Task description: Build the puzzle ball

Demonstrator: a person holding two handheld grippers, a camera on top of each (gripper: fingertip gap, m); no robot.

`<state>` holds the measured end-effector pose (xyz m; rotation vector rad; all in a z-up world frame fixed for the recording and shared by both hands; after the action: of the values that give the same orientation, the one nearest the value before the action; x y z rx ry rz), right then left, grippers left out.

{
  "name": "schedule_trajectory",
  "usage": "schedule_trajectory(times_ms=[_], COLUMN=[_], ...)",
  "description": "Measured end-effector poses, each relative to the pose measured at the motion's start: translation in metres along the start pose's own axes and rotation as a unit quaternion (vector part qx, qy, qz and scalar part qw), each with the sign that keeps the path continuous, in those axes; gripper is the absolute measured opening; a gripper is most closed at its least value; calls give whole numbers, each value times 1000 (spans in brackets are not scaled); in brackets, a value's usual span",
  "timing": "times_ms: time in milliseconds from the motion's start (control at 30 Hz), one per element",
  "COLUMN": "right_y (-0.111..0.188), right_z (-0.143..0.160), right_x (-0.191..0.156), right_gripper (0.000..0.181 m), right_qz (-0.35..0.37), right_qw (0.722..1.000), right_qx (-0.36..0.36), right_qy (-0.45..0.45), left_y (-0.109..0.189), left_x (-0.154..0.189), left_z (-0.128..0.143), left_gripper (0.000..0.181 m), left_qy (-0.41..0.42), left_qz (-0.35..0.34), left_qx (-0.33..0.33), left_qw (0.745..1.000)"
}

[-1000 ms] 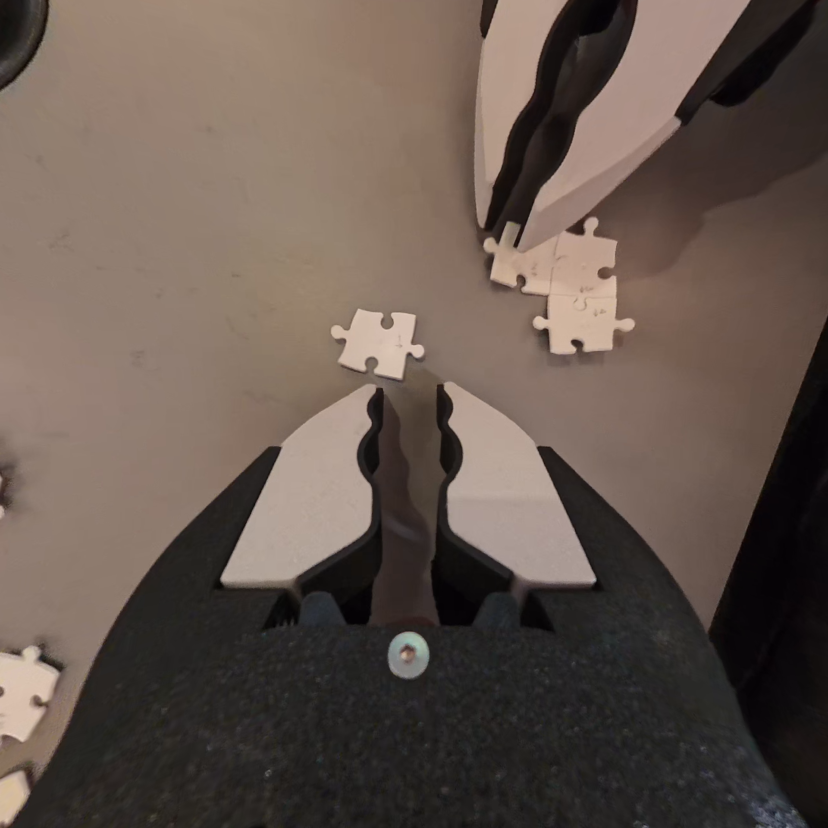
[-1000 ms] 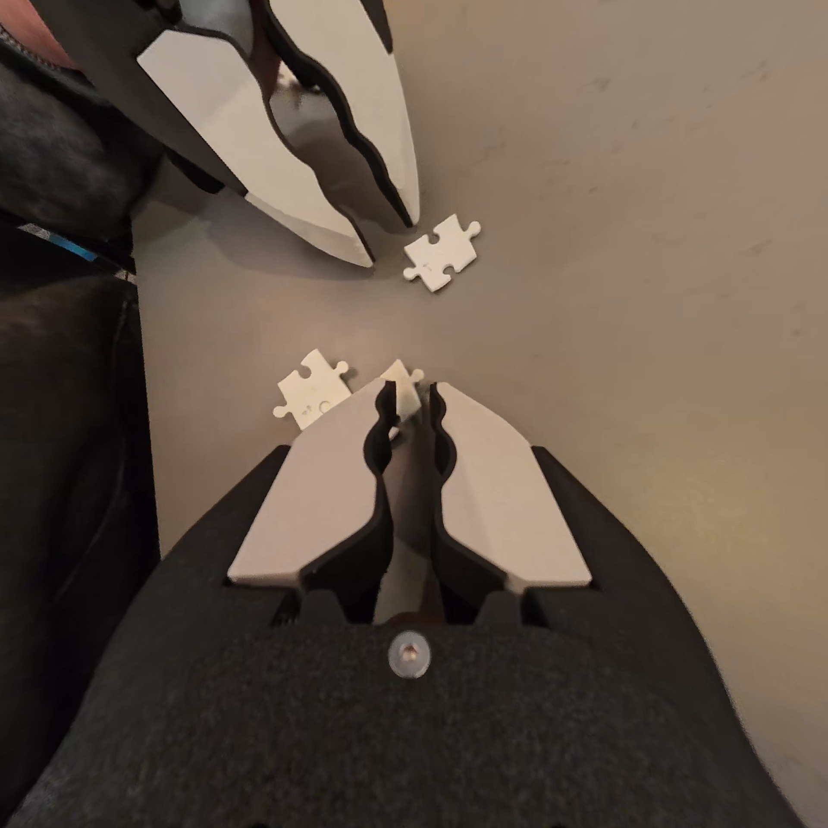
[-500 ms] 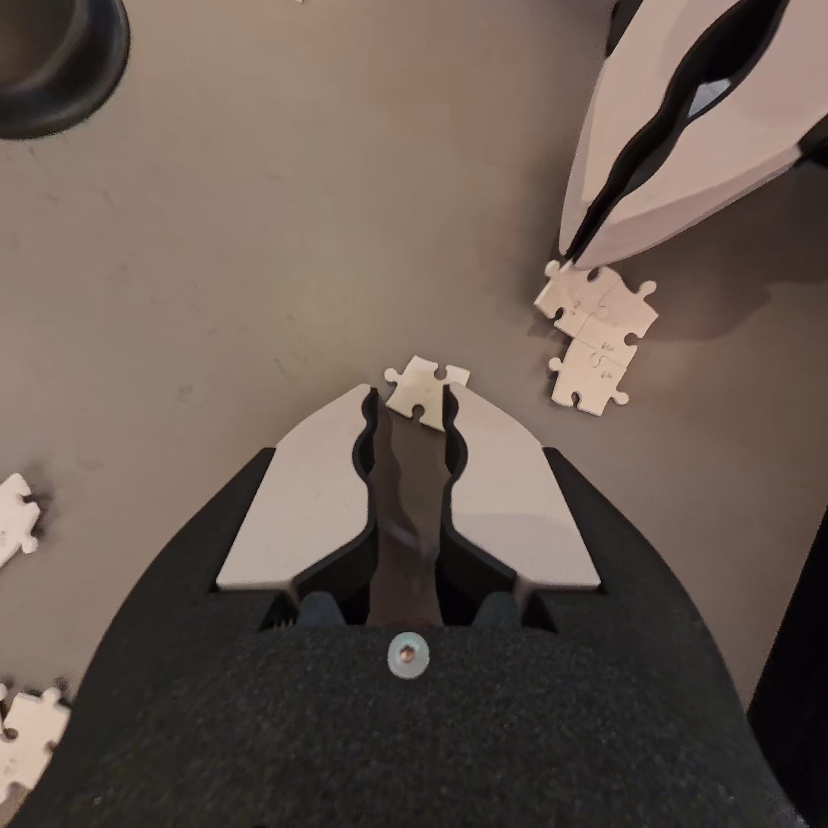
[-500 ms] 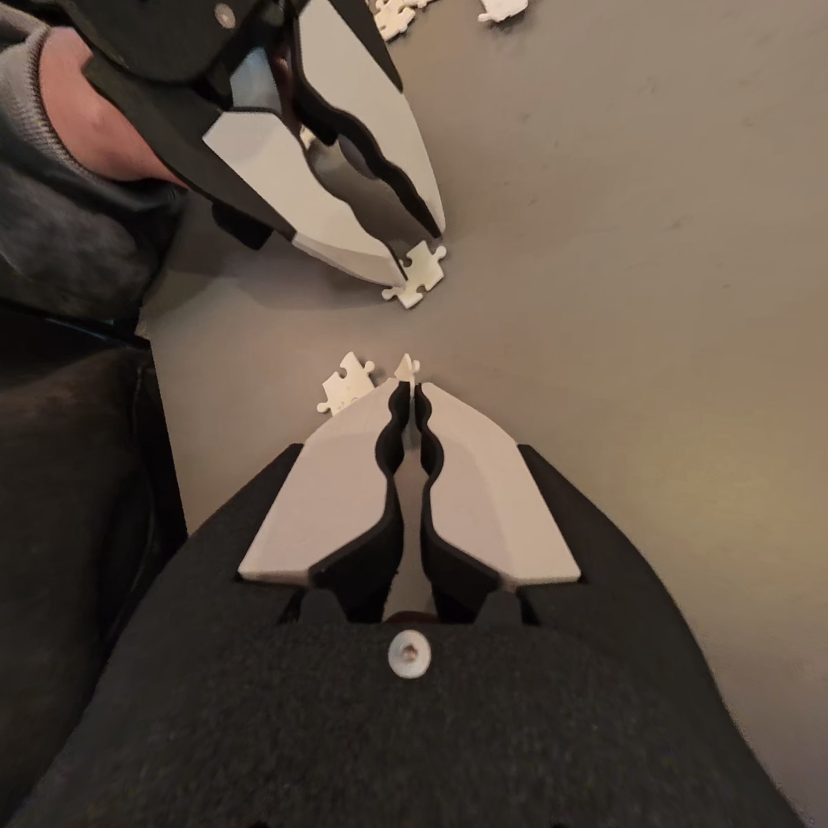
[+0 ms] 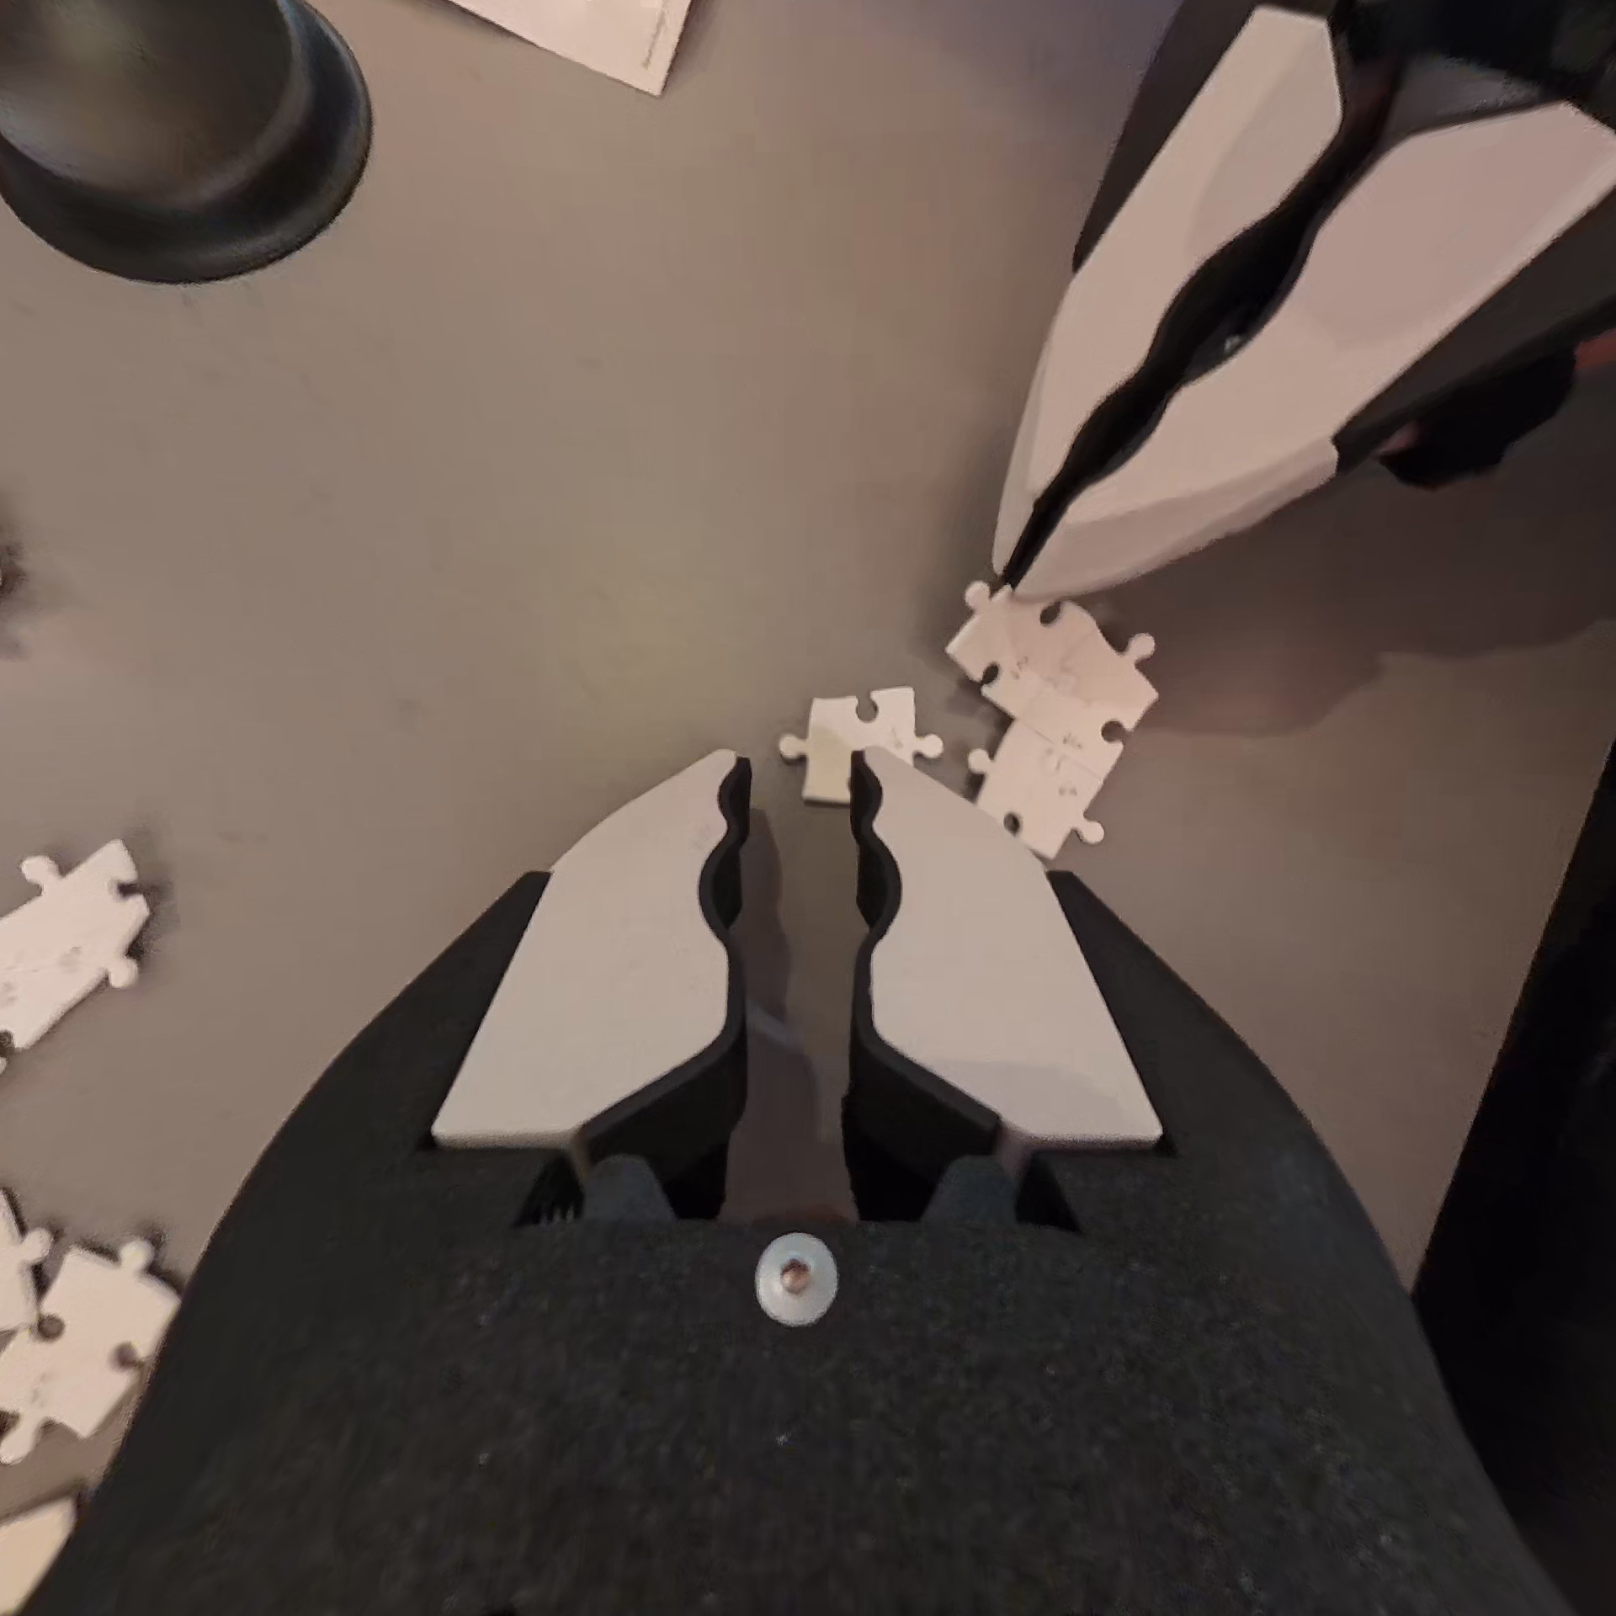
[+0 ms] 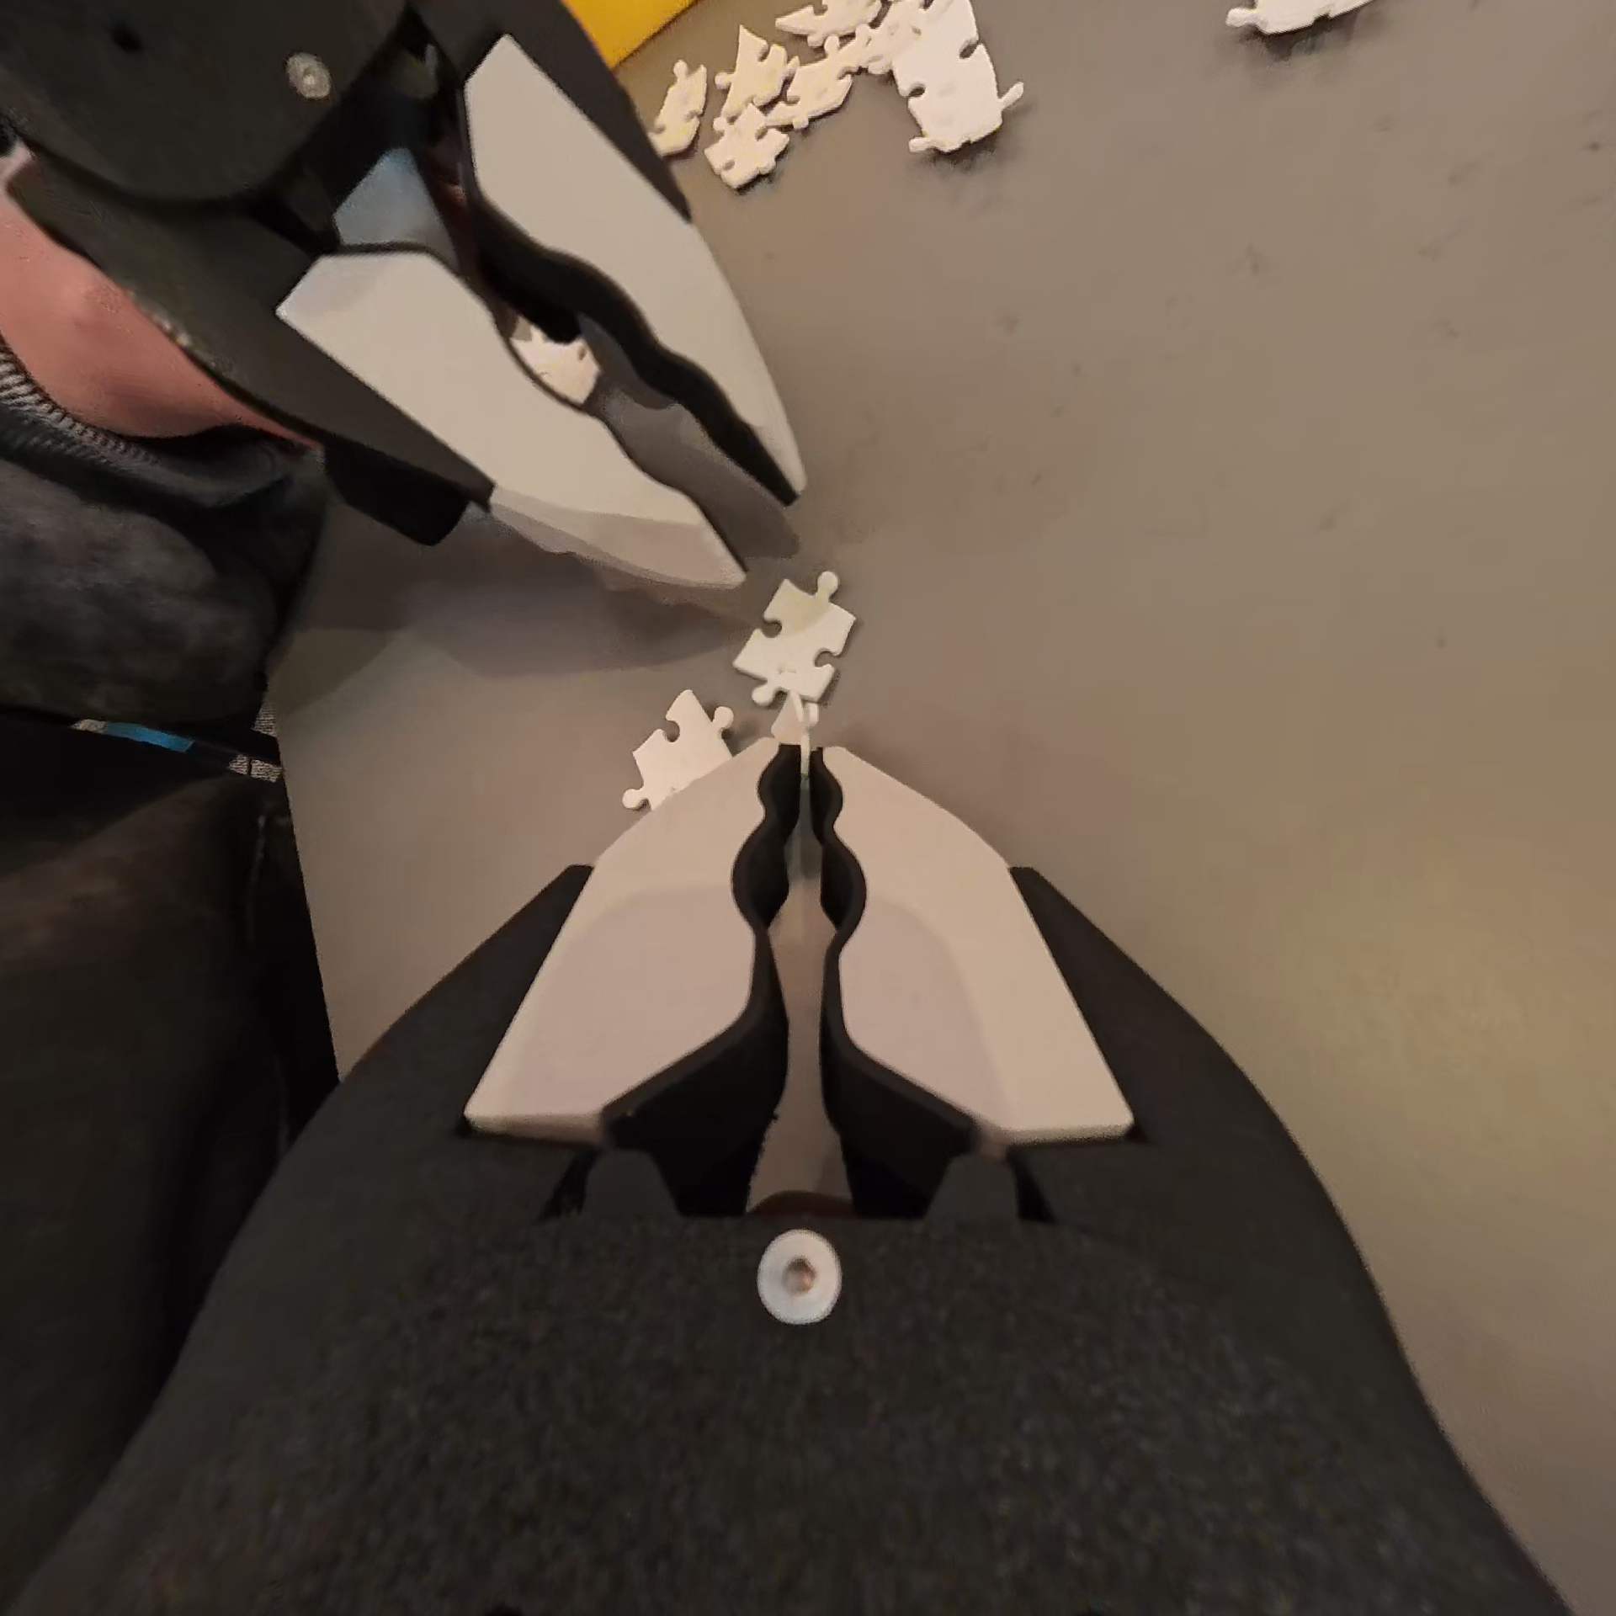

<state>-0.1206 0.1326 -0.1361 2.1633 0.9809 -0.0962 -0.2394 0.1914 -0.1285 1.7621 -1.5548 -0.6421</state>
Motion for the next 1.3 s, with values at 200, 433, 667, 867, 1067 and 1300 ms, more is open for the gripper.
schedule_trajectory(times_ms=[200, 433, 667, 867, 1067, 1300], right_y=[-2, -8, -6, 3, 10, 3], right_z=[-2, -1, -6, -7, -3, -7], right_x=[-1, -5, 6, 12, 14, 10], right_gripper=[2, 2, 2, 2, 2, 2], right_qz=[0, -26, -21, -37, -49, -46], right_qw=[1000, 993, 998, 998, 997, 997], right_qx=[-6, 11, -5, -59, -66, -48], right_qy=[-22, -112, -66, 3, 8, -27], left_y=[-19, -13, -15, -20, -26, -21], left_x=[-9, -4, -4, -3, -6, -1], left_z=[-9, 9, 8, 3, -8, 1], left_gripper=[11, 2, 4, 3, 6, 2], left_qy=[21, 34, 29, 8, -24, -4], left_qz=[52, 56, 51, 47, 45, 52], left_qx=[-19, -37, -35, -37, -56, -50], left_qw=[998, 997, 998, 998, 997, 997])
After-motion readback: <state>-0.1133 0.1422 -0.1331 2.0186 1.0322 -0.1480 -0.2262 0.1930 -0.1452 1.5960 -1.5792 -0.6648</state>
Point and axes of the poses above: each gripper's, where its closed fingertips meet, y back along the fingers, z out of its underside, x = y × z across the jaws, the point moved 6 cm from there along y, back along the fingers
